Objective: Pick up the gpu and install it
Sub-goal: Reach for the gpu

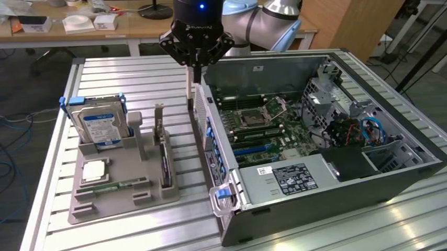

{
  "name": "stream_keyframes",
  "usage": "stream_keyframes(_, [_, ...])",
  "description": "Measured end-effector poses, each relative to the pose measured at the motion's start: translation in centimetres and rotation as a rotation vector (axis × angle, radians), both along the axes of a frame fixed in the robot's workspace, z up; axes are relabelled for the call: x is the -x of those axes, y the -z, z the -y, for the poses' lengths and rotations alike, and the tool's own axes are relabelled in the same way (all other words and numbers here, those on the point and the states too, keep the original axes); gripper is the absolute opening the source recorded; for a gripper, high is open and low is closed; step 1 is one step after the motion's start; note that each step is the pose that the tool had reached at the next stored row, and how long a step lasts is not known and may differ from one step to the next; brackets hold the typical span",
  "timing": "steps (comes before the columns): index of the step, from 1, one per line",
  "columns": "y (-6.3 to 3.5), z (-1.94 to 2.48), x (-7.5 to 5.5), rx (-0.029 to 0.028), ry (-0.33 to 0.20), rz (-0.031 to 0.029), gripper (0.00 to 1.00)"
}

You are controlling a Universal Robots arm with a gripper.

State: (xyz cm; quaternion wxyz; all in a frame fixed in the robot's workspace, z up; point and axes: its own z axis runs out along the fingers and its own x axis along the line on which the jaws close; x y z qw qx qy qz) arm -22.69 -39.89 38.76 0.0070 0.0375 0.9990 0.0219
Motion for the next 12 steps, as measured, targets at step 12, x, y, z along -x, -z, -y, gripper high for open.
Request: stream_keyframes(12, [0.07, 0.00, 1.3, 0.0000, 0.000, -0.0019, 0.11])
